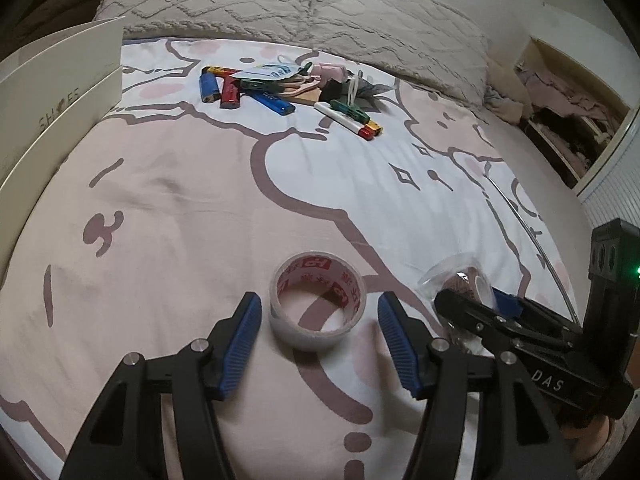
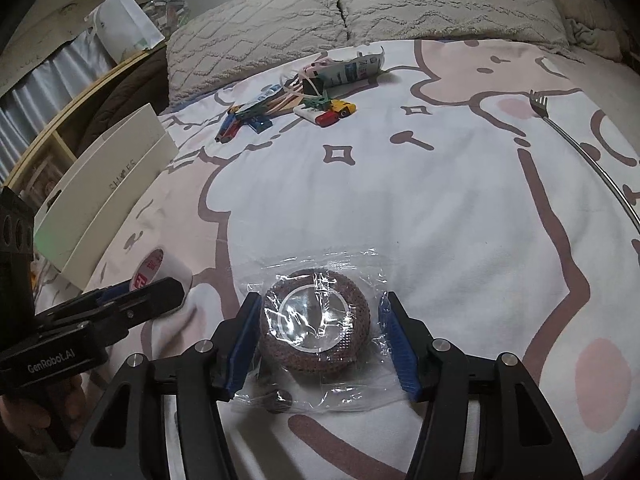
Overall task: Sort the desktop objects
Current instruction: 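Lift the clear tape roll with the left tool while the right lifts the brown tape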
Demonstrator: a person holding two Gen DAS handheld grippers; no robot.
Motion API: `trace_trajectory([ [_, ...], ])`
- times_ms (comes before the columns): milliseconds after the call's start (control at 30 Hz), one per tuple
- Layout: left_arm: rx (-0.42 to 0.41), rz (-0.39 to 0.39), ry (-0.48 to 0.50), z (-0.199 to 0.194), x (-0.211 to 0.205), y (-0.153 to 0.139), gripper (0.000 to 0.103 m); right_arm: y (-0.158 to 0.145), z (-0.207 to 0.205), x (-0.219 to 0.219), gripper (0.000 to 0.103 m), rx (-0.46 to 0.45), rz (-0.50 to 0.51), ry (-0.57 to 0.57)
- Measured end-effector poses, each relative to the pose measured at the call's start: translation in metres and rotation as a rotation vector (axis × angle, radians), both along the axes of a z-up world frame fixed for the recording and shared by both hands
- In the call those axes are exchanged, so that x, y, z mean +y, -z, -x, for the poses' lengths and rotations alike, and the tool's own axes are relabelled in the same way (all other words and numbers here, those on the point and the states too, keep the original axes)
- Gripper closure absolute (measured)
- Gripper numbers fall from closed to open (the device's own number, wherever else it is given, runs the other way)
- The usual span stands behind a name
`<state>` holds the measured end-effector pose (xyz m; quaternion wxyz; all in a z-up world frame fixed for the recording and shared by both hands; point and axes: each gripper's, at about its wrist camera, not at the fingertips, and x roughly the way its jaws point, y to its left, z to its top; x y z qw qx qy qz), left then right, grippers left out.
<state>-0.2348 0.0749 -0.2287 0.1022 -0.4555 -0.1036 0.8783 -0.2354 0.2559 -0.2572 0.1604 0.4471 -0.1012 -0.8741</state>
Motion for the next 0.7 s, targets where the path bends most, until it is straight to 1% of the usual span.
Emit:
trace_trajectory([
  [133,0.006,0.014,-0.008,-0.002,0.001,0.001,0.046,0.0,0.0,0.0,0.043,0.0,0.002,0.0],
  [167,0.007,0.018,-0.012,-0.002,0.0,0.001,0.049,0.0,0.0,0.001,0.041,0.0,0.007,-0.002],
  [200,0.009,0.024,-0.015,-0.002,0.0,0.001,0.05,0.0,0.0,0.002,0.037,-0.003,0.017,-0.01],
  [267,0.01,0.037,-0.027,-0.003,-0.001,0.001,0.058,-0.002,0.001,0.001,0.031,-0.01,0.027,-0.03],
  [300,0.01,0.041,-0.034,-0.003,-0.001,0.002,0.059,-0.004,0.002,-0.002,0.031,-0.02,0.006,-0.039],
  [400,0.012,0.047,-0.034,-0.003,-0.001,0.002,0.059,-0.013,-0.001,-0.008,0.031,-0.013,-0.066,-0.049],
  [567,0.023,0.074,-0.027,-0.004,0.001,0.003,0.059,-0.023,-0.002,-0.005,0.031,-0.006,-0.107,-0.109],
  [700,0.026,0.092,-0.019,-0.004,0.005,0.003,0.059,-0.026,0.001,-0.002,0.031,-0.036,-0.126,-0.158],
])
